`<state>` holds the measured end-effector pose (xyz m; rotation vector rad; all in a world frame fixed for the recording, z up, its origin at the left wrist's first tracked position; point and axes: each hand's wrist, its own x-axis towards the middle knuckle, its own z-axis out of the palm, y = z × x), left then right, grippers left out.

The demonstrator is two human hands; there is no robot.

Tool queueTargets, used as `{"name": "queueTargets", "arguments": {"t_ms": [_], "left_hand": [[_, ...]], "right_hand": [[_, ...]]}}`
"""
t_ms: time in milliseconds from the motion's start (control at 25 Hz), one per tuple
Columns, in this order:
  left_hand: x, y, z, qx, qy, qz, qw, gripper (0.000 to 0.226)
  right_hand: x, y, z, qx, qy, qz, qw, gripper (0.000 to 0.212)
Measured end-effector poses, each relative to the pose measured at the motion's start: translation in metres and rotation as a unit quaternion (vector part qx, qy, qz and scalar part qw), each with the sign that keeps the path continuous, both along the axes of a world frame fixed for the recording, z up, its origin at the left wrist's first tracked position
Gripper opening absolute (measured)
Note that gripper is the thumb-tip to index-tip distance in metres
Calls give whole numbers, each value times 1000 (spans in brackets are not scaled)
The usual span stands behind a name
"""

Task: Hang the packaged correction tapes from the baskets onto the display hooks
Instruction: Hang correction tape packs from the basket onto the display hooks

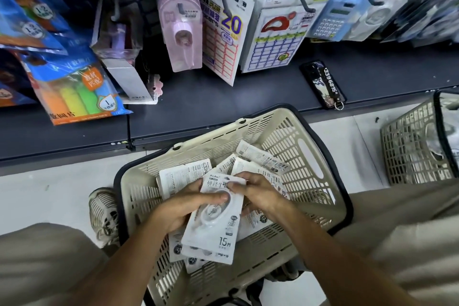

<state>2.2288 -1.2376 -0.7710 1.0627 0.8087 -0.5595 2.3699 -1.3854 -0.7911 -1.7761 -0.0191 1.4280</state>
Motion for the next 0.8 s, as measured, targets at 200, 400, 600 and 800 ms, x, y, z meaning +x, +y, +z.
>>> {"name": "queueTargets", "arguments": {"t_ms": [200, 400, 600, 800], "left_hand": [[-4, 0, -10, 99, 59, 58, 992, 79], [-3, 3, -23, 136, 112, 128, 976, 59], [4, 0, -28, 161, 123, 145, 968, 41], [7, -7, -22, 147, 76, 126, 978, 15]], "right_hand": [[31, -21, -45, -224, -352, 339, 843, 78], [44, -25, -50, -220, -475, 356, 774, 25], [63, -23, -10, -61, -245, -22, 967, 17], [17, -17, 12, 2, -23, 122, 992, 13]]}}
